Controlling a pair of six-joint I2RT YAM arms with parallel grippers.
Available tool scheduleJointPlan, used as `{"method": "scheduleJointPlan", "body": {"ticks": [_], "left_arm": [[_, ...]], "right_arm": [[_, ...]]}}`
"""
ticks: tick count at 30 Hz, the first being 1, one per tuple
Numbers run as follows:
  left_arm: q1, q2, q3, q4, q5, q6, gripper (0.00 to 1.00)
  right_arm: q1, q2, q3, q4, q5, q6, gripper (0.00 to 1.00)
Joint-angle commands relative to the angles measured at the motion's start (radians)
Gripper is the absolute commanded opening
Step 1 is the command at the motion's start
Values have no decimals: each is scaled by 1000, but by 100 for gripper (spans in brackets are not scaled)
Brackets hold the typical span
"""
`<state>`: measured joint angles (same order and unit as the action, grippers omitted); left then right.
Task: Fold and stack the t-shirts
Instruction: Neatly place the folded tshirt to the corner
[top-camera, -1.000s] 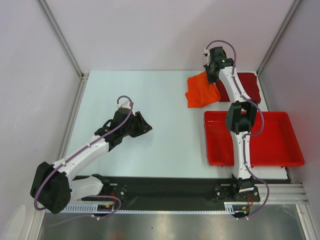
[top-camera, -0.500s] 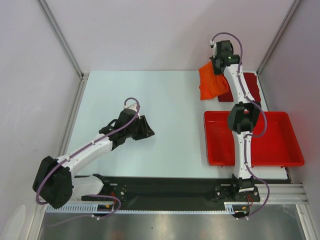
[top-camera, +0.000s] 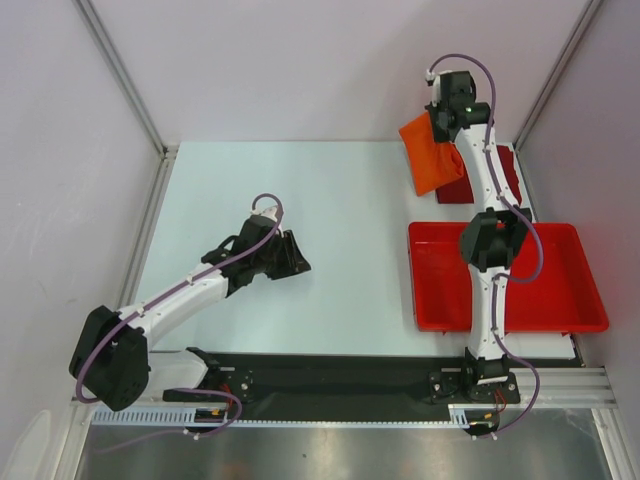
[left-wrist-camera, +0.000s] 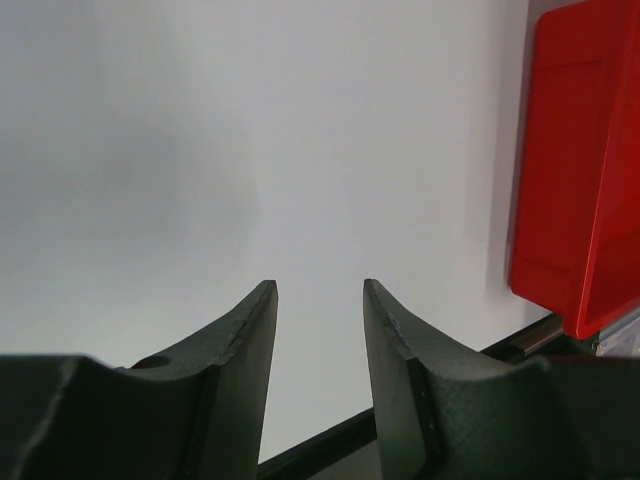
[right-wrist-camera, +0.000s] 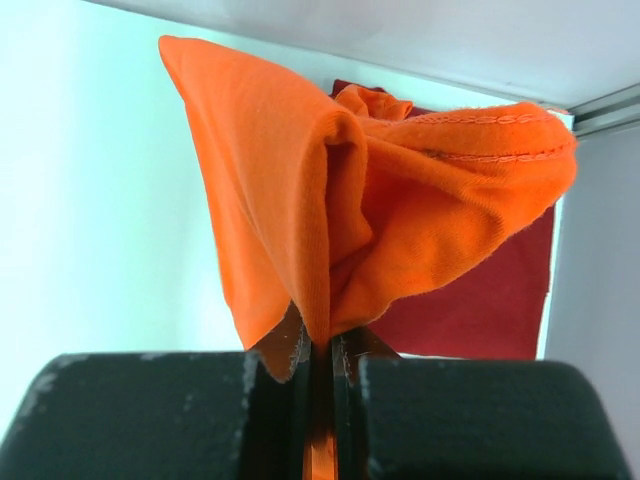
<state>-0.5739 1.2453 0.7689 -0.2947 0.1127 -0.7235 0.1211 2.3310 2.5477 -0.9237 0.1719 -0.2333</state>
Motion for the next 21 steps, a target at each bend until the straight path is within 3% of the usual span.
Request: {"method": "scheduleJointPlan", "body": {"ticks": [1,21], "left_arm": [[0,0,30,22,16,21,45],[16,20,29,55,56,9,47]], "right_arm": [[-9,-101,-3,3,2,-15,0],[-47,-200,-83,-44,6,-12,0]]}}
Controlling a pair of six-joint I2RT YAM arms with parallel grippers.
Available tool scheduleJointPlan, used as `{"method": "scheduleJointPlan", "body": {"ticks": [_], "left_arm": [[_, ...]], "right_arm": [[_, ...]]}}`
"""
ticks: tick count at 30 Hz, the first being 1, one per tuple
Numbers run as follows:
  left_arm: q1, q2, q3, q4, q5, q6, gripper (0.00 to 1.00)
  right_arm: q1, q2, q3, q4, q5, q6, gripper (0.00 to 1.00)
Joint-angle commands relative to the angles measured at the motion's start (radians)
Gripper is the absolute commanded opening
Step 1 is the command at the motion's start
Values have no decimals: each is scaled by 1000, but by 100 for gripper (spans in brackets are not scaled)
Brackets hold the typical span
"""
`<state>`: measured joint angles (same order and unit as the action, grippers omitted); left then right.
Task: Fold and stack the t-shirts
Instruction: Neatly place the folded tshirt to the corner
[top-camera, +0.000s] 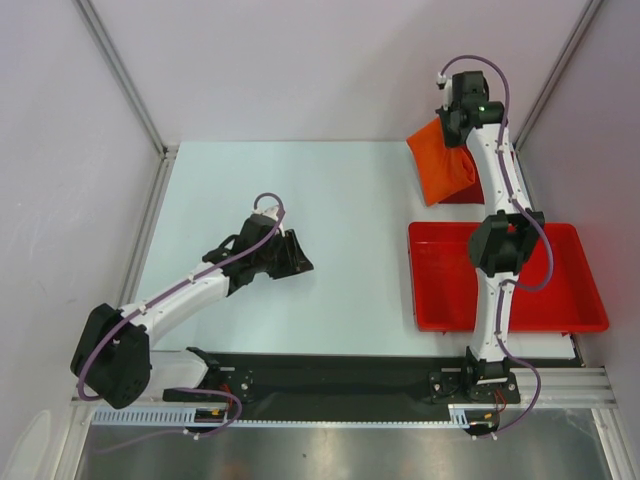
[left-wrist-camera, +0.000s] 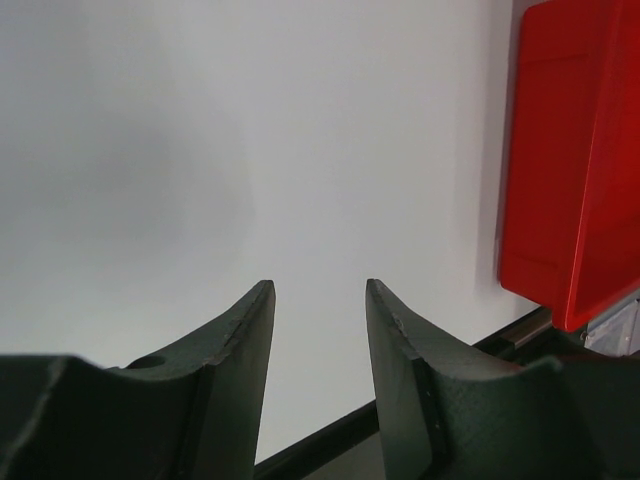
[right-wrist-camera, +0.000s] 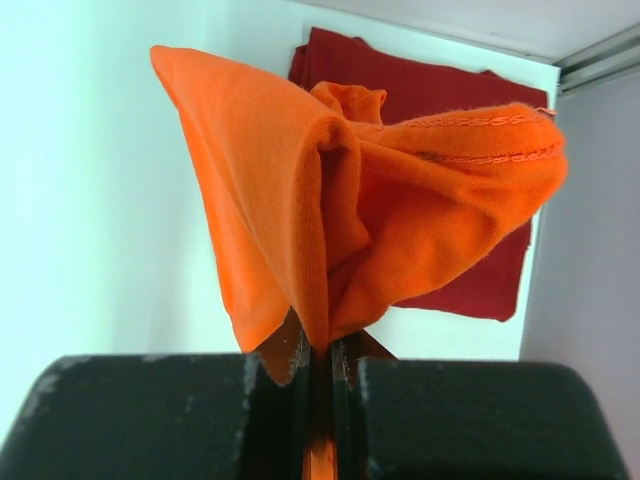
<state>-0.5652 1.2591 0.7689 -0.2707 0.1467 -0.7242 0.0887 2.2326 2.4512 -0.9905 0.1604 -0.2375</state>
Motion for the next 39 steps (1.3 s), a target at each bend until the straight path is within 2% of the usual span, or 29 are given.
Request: {"method": "scheduleJointPlan", "body": {"ticks": [1,17,39], "left_arm": [[7,8,30,31,22,8,47],[8,34,50,39,39,9,47],[16,85,90,19,47,26,47]], "right_arm": [[-17,-111,11,23,16,-8,0],[-43,-90,22,23,7,-9,0],[-81,67,120,76,2,-29,0]]}}
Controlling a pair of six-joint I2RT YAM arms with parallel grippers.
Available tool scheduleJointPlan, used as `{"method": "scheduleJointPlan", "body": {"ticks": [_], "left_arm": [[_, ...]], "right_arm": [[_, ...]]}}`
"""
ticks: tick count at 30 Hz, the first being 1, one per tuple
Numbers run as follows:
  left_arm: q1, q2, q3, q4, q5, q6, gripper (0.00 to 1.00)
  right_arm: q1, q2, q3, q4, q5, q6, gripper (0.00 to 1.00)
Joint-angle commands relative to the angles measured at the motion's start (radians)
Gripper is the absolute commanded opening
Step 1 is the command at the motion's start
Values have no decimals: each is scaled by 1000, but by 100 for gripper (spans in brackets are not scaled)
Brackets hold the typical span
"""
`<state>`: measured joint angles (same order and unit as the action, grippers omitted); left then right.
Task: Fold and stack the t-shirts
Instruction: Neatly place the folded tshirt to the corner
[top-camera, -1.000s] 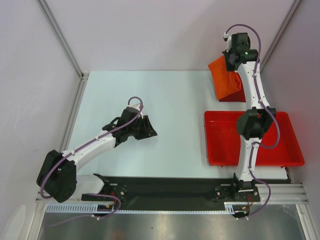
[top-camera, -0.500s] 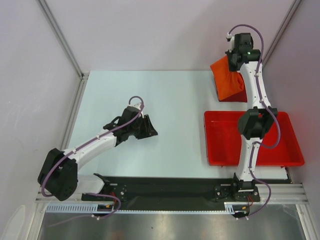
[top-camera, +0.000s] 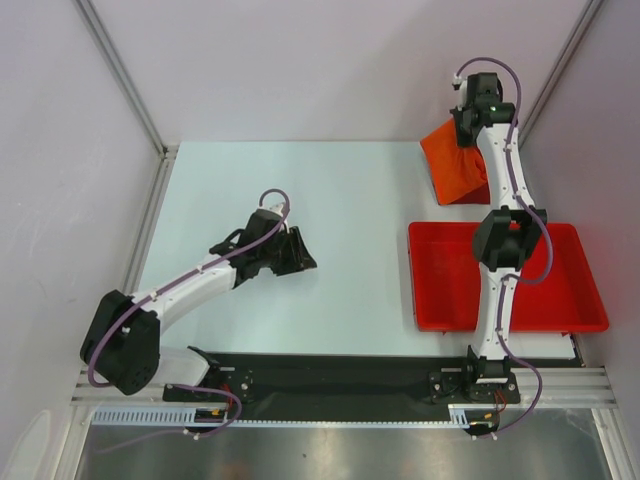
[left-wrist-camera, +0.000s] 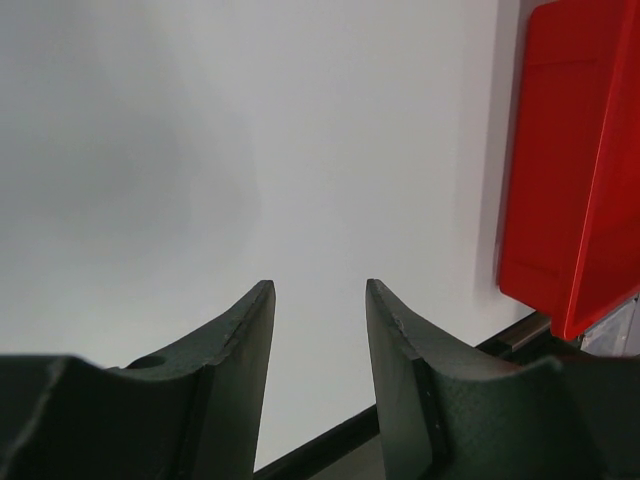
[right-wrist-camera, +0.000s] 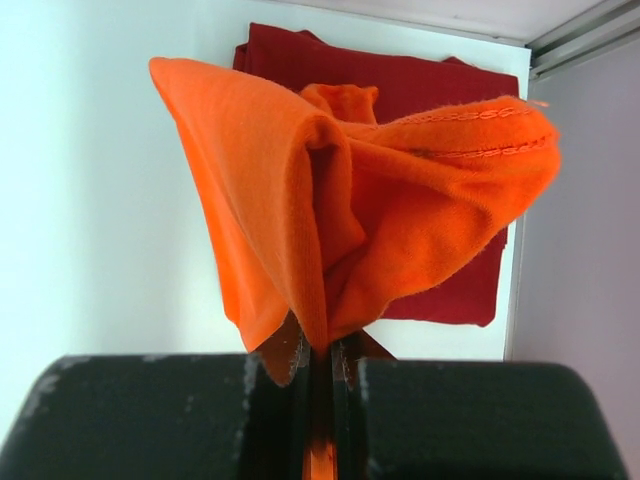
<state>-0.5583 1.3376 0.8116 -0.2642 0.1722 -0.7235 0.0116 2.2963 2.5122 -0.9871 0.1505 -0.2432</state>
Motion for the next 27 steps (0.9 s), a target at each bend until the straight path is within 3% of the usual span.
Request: {"method": "scheduleJointPlan", "body": {"ticks": [1,27], "left_arm": [[11,8,47,11,20,27,47],[21,46,58,-36,19,70,47]], "right_arm": [[-2,8,60,79,9,-25,0],[-81,100,62,211,57,-24,0]]}}
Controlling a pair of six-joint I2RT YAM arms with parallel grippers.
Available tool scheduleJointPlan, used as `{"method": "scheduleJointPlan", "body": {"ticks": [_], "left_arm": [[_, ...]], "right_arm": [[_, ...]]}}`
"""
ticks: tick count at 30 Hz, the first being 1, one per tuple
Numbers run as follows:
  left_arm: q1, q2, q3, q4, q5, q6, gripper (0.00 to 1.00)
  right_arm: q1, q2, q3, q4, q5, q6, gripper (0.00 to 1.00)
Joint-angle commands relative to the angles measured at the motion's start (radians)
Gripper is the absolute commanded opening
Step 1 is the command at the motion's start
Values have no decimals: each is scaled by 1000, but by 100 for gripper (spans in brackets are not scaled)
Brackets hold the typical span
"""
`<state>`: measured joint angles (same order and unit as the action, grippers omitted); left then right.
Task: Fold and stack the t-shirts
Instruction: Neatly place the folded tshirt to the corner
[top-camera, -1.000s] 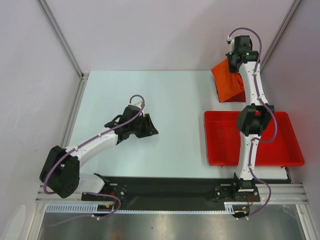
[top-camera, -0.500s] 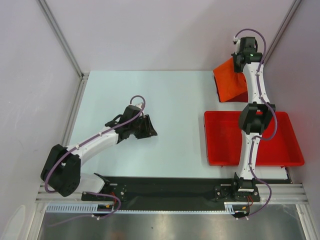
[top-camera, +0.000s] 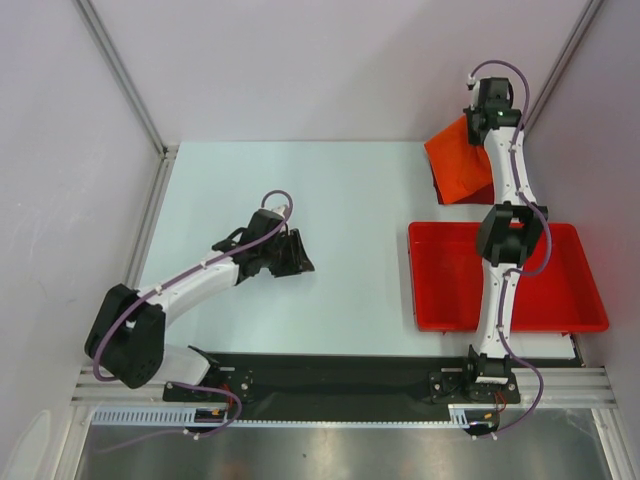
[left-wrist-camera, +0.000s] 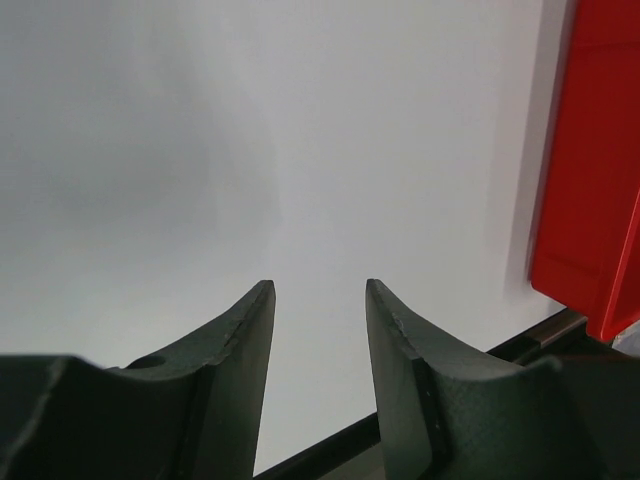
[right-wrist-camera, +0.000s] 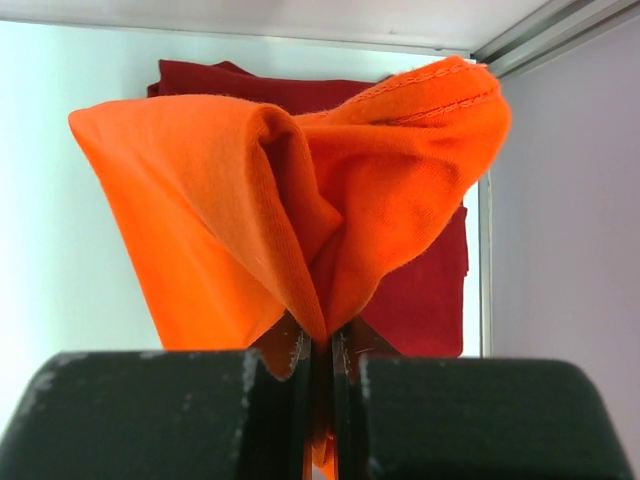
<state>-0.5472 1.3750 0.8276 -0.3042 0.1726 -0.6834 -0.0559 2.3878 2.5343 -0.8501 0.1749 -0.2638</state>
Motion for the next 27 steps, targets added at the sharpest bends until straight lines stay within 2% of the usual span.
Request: {"method": "scheduleJointPlan", "body": {"ticks": [1,14,27], "left_arm": [[12,13,42,5,19,30,47],[23,50,62,13,30,27,47],[35,107,99,17,38,24,47]], "right_arm": [[-18,8,37,77,38,1,0],[-64,37,-28,137,77,43,0],[-96,109,-8,158,77,64,0]]}}
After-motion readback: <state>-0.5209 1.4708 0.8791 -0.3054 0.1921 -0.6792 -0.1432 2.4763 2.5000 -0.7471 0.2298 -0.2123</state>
